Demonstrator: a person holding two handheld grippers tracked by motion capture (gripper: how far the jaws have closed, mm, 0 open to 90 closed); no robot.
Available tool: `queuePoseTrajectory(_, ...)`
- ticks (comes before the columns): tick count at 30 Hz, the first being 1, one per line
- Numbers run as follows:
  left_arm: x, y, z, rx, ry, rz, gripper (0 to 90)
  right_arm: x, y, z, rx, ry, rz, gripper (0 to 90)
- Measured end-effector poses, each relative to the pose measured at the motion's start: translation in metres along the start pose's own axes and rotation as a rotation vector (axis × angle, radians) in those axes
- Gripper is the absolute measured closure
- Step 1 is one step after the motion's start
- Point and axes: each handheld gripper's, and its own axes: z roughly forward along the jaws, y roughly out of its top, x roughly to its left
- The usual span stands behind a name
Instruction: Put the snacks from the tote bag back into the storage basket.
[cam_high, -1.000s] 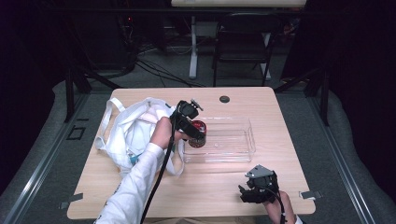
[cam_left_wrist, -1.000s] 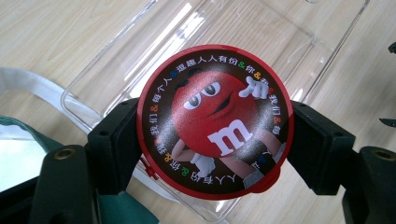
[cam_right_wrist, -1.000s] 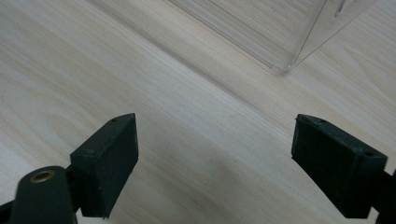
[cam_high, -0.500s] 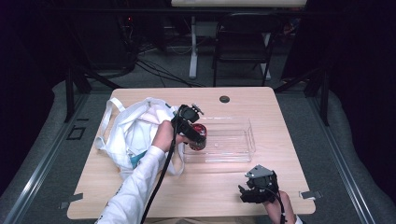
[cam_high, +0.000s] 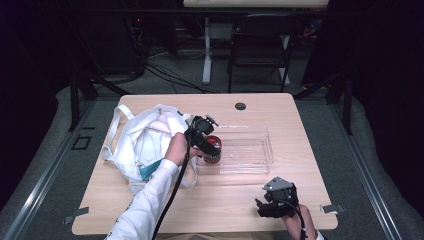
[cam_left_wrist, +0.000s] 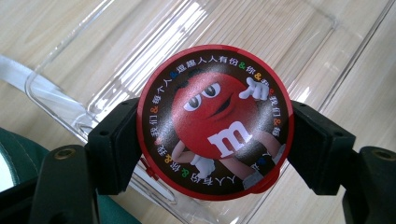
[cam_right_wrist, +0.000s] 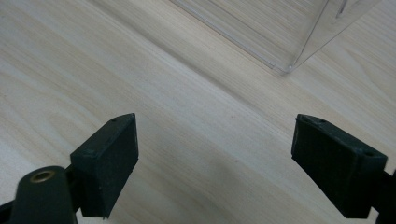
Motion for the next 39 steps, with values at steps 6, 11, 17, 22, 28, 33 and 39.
queuePoseTrajectory(6, 0.003, -0.002, 0.002, 0.011, 0.009, -0.012, 26.1, 0.000, 0.000, 0.000, -0.002, -0.001, -0.002, 14.3)
queuePoseTrajectory(11, 0.002, -0.005, 0.008, 0.021, 0.012, -0.017, 26.0, -0.001, 0.000, -0.001, 0.009, -0.007, -0.014, 14.3)
queuePoseTrajectory(17, 0.002, -0.008, 0.015, 0.032, 0.009, -0.021, 26.0, 0.000, 0.000, -0.001, 0.009, -0.006, -0.014, 14.3)
queuePoseTrajectory(22, 0.001, -0.011, 0.019, 0.053, 0.021, -0.017, 26.0, 0.001, 0.000, 0.000, -0.001, 0.005, -0.004, 14.3)
queuePoseTrajectory(28, 0.000, -0.013, 0.024, 0.073, 0.025, -0.010, 26.0, 0.001, 0.000, 0.000, -0.001, 0.005, -0.004, 14.3)
queuePoseTrajectory(33, 0.000, -0.014, 0.028, 0.087, 0.024, -0.008, 26.0, 0.001, 0.000, 0.000, 0.000, 0.001, -0.007, 14.3)
queuePoseTrajectory(39, 0.000, -0.015, 0.030, 0.092, 0.021, -0.009, 26.0, 0.001, 0.000, 0.000, 0.000, 0.001, -0.008, 14.3)
